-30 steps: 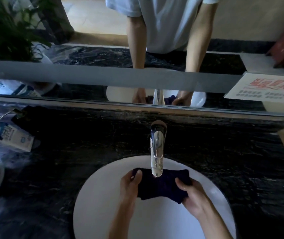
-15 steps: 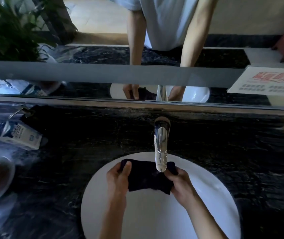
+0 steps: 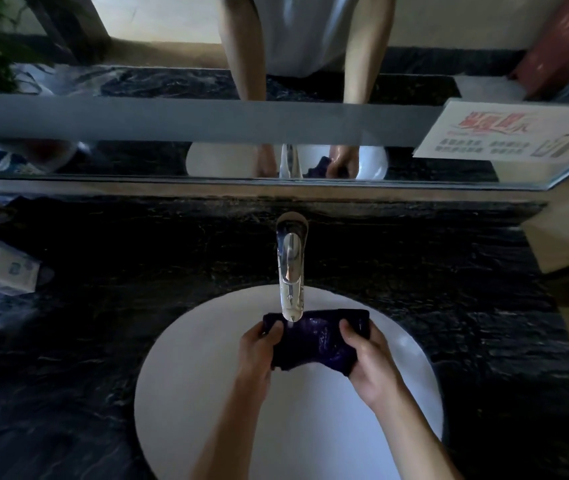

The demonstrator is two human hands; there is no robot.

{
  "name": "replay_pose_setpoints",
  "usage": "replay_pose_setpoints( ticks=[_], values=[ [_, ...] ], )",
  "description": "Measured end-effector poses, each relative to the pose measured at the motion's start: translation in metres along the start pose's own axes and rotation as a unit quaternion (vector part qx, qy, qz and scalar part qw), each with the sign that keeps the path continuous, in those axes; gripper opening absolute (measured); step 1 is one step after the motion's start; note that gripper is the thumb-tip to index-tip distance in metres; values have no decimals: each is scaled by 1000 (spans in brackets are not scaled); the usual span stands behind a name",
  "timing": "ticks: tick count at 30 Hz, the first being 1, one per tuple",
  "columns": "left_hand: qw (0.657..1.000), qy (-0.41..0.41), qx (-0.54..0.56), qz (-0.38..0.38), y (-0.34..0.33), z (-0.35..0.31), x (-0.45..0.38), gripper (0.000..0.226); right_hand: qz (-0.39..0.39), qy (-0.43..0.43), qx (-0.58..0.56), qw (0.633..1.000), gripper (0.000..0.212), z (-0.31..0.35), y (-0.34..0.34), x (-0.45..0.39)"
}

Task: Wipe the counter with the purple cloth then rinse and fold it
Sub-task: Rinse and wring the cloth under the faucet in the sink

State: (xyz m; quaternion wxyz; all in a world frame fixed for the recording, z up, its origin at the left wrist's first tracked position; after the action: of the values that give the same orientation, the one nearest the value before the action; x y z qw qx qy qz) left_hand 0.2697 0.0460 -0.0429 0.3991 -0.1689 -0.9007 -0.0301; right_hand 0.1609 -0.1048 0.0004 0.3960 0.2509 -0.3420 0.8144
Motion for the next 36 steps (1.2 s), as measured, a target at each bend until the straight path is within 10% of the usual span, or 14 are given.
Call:
replay_pose_setpoints(
  ticks=[9,14,24,31,36],
  values=[
    [955,80,285,-13,-6,29,9,49,50,-60,-139,987,32,-16,-40,16],
    [904,93,404,107,-39,44,43,90,52,-73,-138,986,44,-27,-61,20],
    [904,92,404,109,-40,2,29,51,74,-96,-100,988,36,-16,-32,24],
    [908,57,412,50,-31,-1,25,49,18,-47,172,984,15,13,-6,18],
    [899,13,409,159,-45,3,29,62,-59,124,359,923,15,51,-34,33]
  ],
)
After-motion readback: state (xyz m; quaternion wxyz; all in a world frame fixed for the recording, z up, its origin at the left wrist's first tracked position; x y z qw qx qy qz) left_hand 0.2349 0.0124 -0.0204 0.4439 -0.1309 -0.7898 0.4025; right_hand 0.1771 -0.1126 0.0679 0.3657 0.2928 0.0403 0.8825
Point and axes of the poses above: each hand's wrist, its own x-axis away from the middle knuckle, its own y-axis out of the back of the hand, z = x × y, the point moved 2 cm from there along -x, towards the middle knuckle, and after that the axes turned 6 degrees about -x, right-handed, at the moved point
